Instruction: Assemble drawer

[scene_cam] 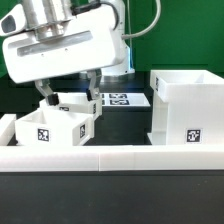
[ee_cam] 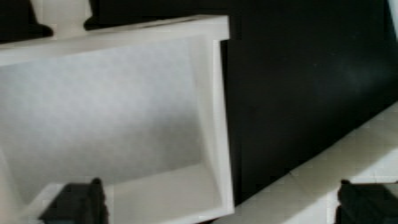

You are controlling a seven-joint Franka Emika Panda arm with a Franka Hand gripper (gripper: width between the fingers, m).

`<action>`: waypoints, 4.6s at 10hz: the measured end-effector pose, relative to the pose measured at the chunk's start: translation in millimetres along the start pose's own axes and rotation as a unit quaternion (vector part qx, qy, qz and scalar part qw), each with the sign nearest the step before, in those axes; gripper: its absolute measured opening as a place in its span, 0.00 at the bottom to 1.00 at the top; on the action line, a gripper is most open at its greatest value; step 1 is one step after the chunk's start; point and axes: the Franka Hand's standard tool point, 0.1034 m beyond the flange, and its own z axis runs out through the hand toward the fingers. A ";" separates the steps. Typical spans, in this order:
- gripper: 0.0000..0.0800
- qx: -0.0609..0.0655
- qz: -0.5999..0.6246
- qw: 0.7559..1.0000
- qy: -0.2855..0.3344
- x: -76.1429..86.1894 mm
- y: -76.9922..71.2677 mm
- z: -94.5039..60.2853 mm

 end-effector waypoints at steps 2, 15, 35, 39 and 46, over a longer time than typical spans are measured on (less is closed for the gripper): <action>0.81 -0.012 -0.001 1.000 -0.018 -3.3 2.8 10.7; 0.81 -0.049 -0.028 0.998 -0.020 -25.9 1.1 57.8; 0.06 -0.031 -0.166 0.984 -0.049 -32.0 -6.3 32.7; 0.06 -0.033 -0.195 0.979 -0.050 -33.7 -8.6 36.2; 0.06 -0.047 -0.515 0.854 -0.061 -45.7 5.1 38.8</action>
Offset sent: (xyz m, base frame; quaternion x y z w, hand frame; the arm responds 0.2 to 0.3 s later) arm -0.0109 0.0033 -0.0270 -0.0563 0.0275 0.0163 0.9979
